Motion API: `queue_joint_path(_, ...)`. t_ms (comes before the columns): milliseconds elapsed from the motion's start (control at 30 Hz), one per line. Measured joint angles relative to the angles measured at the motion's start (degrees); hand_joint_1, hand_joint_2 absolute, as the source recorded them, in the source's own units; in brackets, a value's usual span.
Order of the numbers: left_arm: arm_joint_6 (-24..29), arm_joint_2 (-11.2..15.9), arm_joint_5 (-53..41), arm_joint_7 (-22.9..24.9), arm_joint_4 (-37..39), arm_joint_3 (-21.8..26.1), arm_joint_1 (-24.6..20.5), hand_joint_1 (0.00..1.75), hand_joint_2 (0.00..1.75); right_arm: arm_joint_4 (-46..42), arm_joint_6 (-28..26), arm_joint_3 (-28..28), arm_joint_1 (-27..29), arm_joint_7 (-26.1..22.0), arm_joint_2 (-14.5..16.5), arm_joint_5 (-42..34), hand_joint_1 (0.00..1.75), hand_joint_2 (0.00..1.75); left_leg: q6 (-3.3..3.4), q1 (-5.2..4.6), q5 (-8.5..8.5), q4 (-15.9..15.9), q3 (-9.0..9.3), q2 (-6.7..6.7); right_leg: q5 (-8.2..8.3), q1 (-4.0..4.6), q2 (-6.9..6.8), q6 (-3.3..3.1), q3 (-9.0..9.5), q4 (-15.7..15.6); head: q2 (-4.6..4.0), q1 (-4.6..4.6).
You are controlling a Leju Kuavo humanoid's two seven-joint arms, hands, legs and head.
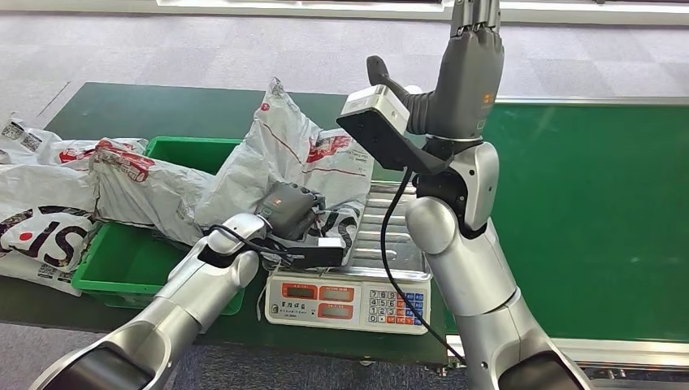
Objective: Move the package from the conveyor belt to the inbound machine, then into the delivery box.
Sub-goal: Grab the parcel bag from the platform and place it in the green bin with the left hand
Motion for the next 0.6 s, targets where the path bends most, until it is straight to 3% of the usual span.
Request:
queue_joint_path(100,1.0,0.3,-1.1,0.8,0.0,0.0,-0.2,1.75,1.75,-0.1,0.0,0.0,0.3,-0.1,0.1,0.1,0.0,1.75,0.0,0.0,0.0,0.0,0.0,0.0,0.0,0.0,0.0,0.0,0.0,0.0,0.0,0.0)
queue_joint_path(167,5.4,0.4,-1.8,2.2,-0.5,0.0,-0.1,1.75,1.75,-0.3,0.0,0.0,0.5,-0.1,0.1,0.3,0.0,1.75,-0.02,0.0,0.02,0.0,0.0,0.0,0.0,0.01,0.0,0.0,-0.01,0.0,0.0,0.0)
queue_joint_path(233,17.0,0.6,-2.2,4.4,-3.3,1.2,0.3,1.75,1.75,-0.9,-0.1,-0.1,1.0,0.2,0.1,0.7,0.0,1.75,-0.05,0.01,0.03,0.0,-0.02,0.0,0.01,0.02,-0.01,-0.01,-0.03,0.0,0.0,0.0)
queue_joint_path(300,30.5,0.5,-2.1,5.4,-9.9,5.4,1.4,1.75,1.75,-1.5,-0.8,-0.1,1.8,0.3,0.1,0.8,0.0,1.75,-0.06,0.01,0.04,0.0,-0.05,0.03,0.01,0.02,0.01,-0.01,-0.06,0.0,0.0,0.0)
queue_joint_path(367,36.7,0.0,-1.5,3.8,-18.2,13.1,2.4,1.75,1.75,-1.5,-2.1,-0.1,2.2,-0.1,0.1,0.5,0.0,1.75,-0.06,0.01,0.03,0.0,-0.08,0.09,0.0,0.02,0.05,-0.01,-0.1,0.0,0.0,0.0)
queue_joint_path(467,36.2,-0.5,0.6,0.9,-27.3,24.7,2.7,1.75,1.75,-1.0,-3.8,-0.1,2.3,-0.7,0.2,0.1,0.0,1.75,-0.1,0.02,0.0,0.0,-0.05,0.19,0.0,0.03,0.14,-0.02,-0.15,0.0,0.0,-0.01)
queue_joint_path(600,35.6,-0.5,1.4,-0.1,-33.7,33.0,3.7,1.75,1.75,-0.5,-4.3,-0.1,2.3,-0.8,0.3,-0.1,0.0,1.75,-0.16,0.1,0.07,0.0,-0.07,0.02,-0.04,0.12,-0.04,-0.07,-0.1,0.0,0.0,-0.01)
